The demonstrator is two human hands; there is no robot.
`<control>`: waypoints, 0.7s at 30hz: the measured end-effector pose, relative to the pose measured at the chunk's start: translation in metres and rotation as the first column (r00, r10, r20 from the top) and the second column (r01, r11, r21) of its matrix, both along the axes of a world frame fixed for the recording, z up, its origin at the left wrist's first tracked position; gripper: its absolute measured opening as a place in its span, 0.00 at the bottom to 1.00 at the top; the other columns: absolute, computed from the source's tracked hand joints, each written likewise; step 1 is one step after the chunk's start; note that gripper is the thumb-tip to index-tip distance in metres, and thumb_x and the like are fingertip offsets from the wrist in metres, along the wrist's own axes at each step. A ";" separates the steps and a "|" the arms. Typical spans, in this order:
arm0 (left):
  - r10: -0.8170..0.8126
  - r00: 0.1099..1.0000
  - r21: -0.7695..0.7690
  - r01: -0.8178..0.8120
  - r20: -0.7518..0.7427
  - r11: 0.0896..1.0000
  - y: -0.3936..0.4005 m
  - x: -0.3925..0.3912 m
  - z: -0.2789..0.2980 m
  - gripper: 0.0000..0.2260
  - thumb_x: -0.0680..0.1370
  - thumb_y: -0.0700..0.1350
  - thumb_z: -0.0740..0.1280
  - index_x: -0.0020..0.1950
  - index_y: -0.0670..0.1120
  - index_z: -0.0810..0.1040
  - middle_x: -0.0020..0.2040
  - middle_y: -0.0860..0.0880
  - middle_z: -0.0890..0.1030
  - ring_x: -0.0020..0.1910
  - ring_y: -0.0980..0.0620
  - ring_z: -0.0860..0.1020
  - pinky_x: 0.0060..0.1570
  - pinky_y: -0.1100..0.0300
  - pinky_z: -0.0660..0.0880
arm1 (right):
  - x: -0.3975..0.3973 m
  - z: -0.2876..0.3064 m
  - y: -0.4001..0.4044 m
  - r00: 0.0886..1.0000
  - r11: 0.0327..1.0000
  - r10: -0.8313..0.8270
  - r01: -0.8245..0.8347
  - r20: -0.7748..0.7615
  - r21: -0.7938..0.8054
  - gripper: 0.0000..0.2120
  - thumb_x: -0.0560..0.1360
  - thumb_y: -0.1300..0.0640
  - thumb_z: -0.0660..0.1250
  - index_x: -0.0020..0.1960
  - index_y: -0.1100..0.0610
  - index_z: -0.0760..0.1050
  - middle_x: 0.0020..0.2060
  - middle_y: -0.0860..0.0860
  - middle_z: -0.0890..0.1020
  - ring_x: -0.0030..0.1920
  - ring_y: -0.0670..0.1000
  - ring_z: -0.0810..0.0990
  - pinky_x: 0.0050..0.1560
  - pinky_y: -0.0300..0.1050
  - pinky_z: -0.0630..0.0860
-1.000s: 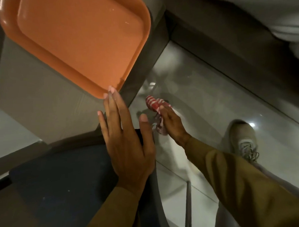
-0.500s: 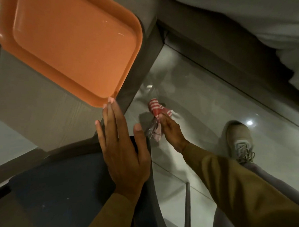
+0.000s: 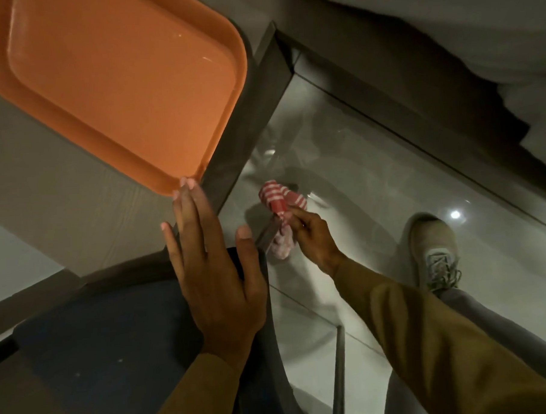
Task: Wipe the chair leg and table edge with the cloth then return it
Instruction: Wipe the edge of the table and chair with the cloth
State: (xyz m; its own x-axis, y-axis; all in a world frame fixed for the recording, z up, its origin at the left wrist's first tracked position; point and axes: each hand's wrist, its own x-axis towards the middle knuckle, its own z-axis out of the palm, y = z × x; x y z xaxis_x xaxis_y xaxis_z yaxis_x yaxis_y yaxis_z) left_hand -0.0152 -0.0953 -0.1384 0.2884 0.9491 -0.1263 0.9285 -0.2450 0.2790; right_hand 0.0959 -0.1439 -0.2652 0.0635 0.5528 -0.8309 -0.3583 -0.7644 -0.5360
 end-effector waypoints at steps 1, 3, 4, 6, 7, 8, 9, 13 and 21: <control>0.011 1.000 0.004 -0.011 0.009 1.000 0.000 0.000 0.000 0.30 0.89 0.56 0.49 0.89 0.43 0.53 0.90 0.46 0.57 0.90 0.51 0.54 0.90 0.43 0.47 | 0.000 0.001 0.005 1.000 1.000 -0.027 0.027 -0.011 -0.016 0.16 0.88 0.61 0.60 0.71 0.67 0.78 0.69 0.65 0.82 0.70 0.64 0.81 0.76 0.52 0.75; 0.031 0.999 0.001 -0.032 0.019 1.000 0.001 0.002 0.002 0.31 0.89 0.56 0.49 0.89 0.42 0.54 0.90 0.46 0.57 0.90 0.50 0.54 0.90 0.43 0.48 | 0.000 0.014 0.006 0.998 0.998 -0.062 0.062 -0.005 -0.009 0.16 0.88 0.60 0.60 0.71 0.66 0.79 0.68 0.65 0.82 0.69 0.61 0.82 0.75 0.56 0.76; 0.039 0.999 -0.004 -0.038 0.021 0.999 0.000 0.002 0.004 0.31 0.89 0.56 0.49 0.89 0.42 0.54 0.90 0.46 0.57 0.90 0.50 0.54 0.90 0.42 0.48 | -0.001 0.027 0.001 0.998 0.998 -0.066 0.066 -0.005 0.022 0.15 0.88 0.61 0.60 0.69 0.65 0.80 0.67 0.65 0.83 0.67 0.56 0.83 0.70 0.52 0.79; 0.040 0.999 -0.021 -0.040 0.015 0.999 0.000 0.003 0.005 0.31 0.89 0.56 0.49 0.89 0.41 0.53 0.90 0.46 0.57 0.90 0.51 0.53 0.90 0.43 0.47 | -0.009 0.058 -0.017 0.999 0.986 -0.042 0.046 -0.028 0.161 0.14 0.87 0.64 0.61 0.67 0.62 0.82 0.69 0.62 0.83 0.64 0.40 0.84 0.64 0.36 0.79; 0.036 0.999 -0.030 -0.036 0.004 0.999 0.000 0.003 0.006 0.31 0.88 0.55 0.50 0.89 0.41 0.53 0.90 0.46 0.56 0.90 0.51 0.52 0.90 0.43 0.46 | -0.014 0.069 -0.025 0.999 0.971 -0.036 0.044 -0.039 0.234 0.15 0.87 0.65 0.61 0.69 0.58 0.82 0.72 0.57 0.82 0.68 0.35 0.81 0.67 0.30 0.76; 0.031 0.999 -0.038 -0.032 -0.011 0.999 0.000 0.002 0.006 0.31 0.88 0.54 0.51 0.89 0.41 0.53 0.90 0.46 0.56 0.90 0.51 0.52 0.90 0.43 0.46 | -0.017 0.074 -0.029 0.999 0.959 -0.025 0.034 -0.034 0.281 0.17 0.87 0.64 0.61 0.72 0.56 0.81 0.74 0.51 0.81 0.72 0.35 0.77 0.72 0.30 0.73; 0.028 0.999 -0.044 -0.029 -0.021 0.999 0.000 0.003 0.007 0.32 0.88 0.55 0.50 0.89 0.41 0.53 0.90 0.45 0.56 0.90 0.51 0.52 0.90 0.44 0.46 | -0.019 0.071 -0.031 1.000 0.949 -0.015 0.022 -0.025 0.314 0.18 0.87 0.64 0.60 0.73 0.54 0.79 0.75 0.47 0.79 0.76 0.37 0.75 0.76 0.32 0.71; 0.022 1.000 -0.038 -0.022 0.005 0.999 0.000 0.004 0.006 0.32 0.89 0.58 0.47 0.89 0.42 0.53 0.90 0.46 0.57 0.90 0.53 0.51 0.90 0.45 0.46 | -0.016 0.015 -0.020 0.999 0.978 -0.044 0.040 0.015 0.206 0.16 0.87 0.67 0.61 0.72 0.63 0.78 0.72 0.50 0.78 0.74 0.45 0.76 0.81 0.47 0.69; 0.026 0.999 -0.034 -0.025 0.030 0.999 -0.001 0.003 0.004 0.31 0.88 0.54 0.51 0.89 0.42 0.54 0.90 0.47 0.57 0.90 0.52 0.52 0.89 0.40 0.49 | 0.001 -0.024 0.013 0.991 0.991 -0.131 0.129 -0.036 -0.044 0.16 0.88 0.61 0.61 0.71 0.67 0.79 0.70 0.65 0.81 0.73 0.64 0.78 0.79 0.59 0.70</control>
State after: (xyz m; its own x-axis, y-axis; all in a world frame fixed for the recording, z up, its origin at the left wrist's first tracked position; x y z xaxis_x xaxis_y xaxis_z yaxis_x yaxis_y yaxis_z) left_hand -0.0124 -0.0963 -0.1348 0.2682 0.9517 -0.1496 0.9253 -0.2113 0.3149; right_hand 0.0972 -0.1309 -0.2891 0.0997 0.5069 -0.8562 -0.4758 -0.7315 -0.4884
